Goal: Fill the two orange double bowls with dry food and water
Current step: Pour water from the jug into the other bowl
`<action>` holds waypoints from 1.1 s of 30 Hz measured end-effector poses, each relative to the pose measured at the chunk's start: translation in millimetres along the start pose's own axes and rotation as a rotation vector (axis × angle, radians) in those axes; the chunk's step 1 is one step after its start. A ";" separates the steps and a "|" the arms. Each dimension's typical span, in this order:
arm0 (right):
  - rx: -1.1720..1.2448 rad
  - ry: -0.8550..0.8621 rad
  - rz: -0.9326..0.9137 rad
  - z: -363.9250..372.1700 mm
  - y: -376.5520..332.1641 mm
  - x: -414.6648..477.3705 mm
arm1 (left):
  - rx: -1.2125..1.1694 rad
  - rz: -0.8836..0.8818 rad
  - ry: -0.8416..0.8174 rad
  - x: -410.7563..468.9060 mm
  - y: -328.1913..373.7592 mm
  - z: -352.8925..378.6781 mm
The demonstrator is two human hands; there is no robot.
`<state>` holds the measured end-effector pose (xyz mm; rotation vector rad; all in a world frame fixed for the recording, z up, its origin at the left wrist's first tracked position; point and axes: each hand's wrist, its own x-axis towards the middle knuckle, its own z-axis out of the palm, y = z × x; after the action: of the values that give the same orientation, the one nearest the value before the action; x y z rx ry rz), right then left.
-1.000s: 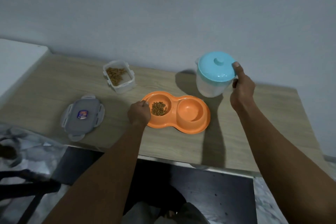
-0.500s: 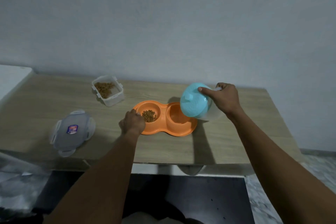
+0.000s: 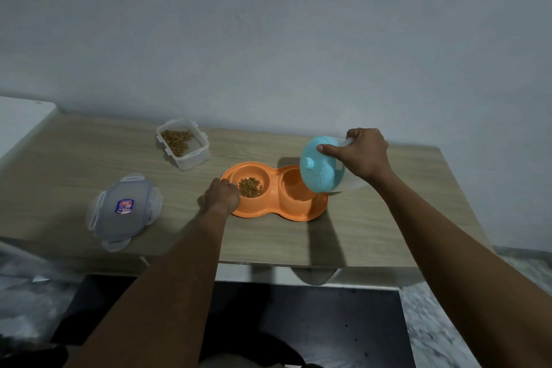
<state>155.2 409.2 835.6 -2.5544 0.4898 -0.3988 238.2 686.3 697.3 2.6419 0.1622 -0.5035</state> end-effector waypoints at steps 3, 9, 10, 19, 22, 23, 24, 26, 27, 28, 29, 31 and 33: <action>-0.001 0.021 -0.004 -0.9 -2.9 1.2 | 0.012 -0.002 0.005 -0.2 0.2 0.6; -0.015 0.026 0.006 -4.4 -6.5 3.7 | 0.046 0.008 0.011 0.2 -0.1 2.2; -0.020 0.024 0.005 -5.3 -7.2 3.9 | 0.047 0.004 0.013 -0.1 0.5 1.9; -0.010 0.013 -0.002 -9.4 -7.8 5.1 | 0.051 -0.006 0.026 -1.6 0.7 2.6; -0.008 0.028 -0.007 -8.1 -5.9 4.4 | 0.057 -0.003 0.028 -2.5 1.4 2.0; -0.008 0.032 -0.007 -7.8 -6.1 3.7 | 0.057 -0.002 0.027 -3.0 1.5 1.8; -0.009 0.036 -0.007 -7.7 -6.8 3.1 | 0.059 -0.001 0.027 -3.4 1.8 1.6; -0.022 0.047 -0.008 -6.8 -7.4 2.7 | 0.067 0.001 0.024 -4.4 2.8 1.5; -0.031 0.051 -0.011 -6.5 -7.8 2.7 | 0.068 -0.003 0.025 -4.7 3.3 1.1; -0.036 0.054 -0.016 -6.4 -8.0 2.5 | 0.067 -0.009 0.028 -5.3 4.2 0.8; -0.040 0.055 -0.016 -6.3 -8.1 2.1 | 0.065 -0.014 0.030 -5.7 4.8 0.8; -0.049 0.055 -0.021 -7.1 -9.1 1.0 | 0.066 -0.016 0.033 -6.9 5.6 0.6; -0.051 0.050 -0.024 -8.6 -9.8 -0.3 | 0.065 -0.013 0.032 -7.2 5.2 0.6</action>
<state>154.4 413.7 847.8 -2.6068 0.4938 -0.4650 232.3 681.2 701.6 2.7152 0.1757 -0.4785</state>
